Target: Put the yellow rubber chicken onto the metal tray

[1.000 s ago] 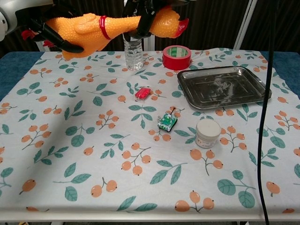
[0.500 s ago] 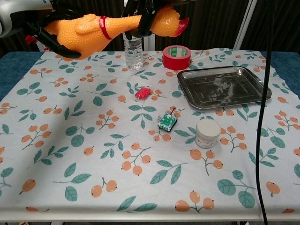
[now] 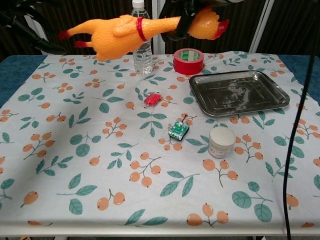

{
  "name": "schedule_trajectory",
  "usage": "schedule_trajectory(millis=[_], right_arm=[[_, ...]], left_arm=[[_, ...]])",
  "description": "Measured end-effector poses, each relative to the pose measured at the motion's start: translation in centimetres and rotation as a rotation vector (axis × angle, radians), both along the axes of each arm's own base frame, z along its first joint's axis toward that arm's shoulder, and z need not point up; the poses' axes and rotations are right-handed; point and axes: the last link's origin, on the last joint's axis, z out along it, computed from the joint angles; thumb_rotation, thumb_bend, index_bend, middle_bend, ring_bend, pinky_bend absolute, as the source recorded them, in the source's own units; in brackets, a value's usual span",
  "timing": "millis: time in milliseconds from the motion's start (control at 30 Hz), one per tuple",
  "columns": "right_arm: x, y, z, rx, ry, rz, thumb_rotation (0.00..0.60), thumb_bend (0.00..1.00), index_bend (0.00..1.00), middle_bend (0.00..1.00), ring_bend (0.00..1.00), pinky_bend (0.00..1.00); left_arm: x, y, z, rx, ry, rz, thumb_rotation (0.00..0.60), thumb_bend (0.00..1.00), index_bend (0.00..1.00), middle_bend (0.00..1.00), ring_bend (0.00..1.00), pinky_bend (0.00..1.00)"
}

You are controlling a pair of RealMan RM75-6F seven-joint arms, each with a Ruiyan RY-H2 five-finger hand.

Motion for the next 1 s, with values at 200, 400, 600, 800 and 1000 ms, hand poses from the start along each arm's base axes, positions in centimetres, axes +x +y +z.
schedule_trajectory(millis=[200, 400, 600, 800, 1000], right_arm=[[-5.6, -0.3, 3.2, -0.015, -0.01, -0.06, 0.6, 0.66, 0.86, 0.77, 0.74, 0.97], [-12.3, -0.1, 5.5, -0.017, -0.009, -0.145, 0.6, 0.66, 0.86, 0.77, 0.74, 0.97], [-18.1, -1.1, 7.0, -0.032, 0.036, -0.216, 0.6, 0.66, 0.87, 0.77, 0.74, 0.96], [-21.0, -2.1, 5.4, -0.015, 0.079, -0.225, 0.6, 0.64, 0.87, 0.77, 0.73, 0.94], [-21.8, -1.8, 3.4, 0.033, 0.109, -0.201, 0.6, 0.63, 0.87, 0.77, 0.71, 0.93]], left_arm=[[-2.0, -1.2, 0.8, 0.031, 0.017, 0.009, 0.6, 0.18, 0.11, 0.03, 0.07, 0.3], [-4.6, -1.8, 0.8, 0.072, 0.008, 0.054, 0.6, 0.18, 0.11, 0.03, 0.07, 0.3], [-5.9, -1.7, 0.7, 0.081, 0.018, 0.098, 0.6, 0.18, 0.11, 0.03, 0.07, 0.3], [-6.0, -1.5, 0.7, 0.084, 0.024, 0.121, 0.6, 0.17, 0.11, 0.03, 0.07, 0.3], [-5.8, -1.6, 0.7, 0.085, 0.032, 0.13, 0.6, 0.17, 0.11, 0.03, 0.07, 0.3]])
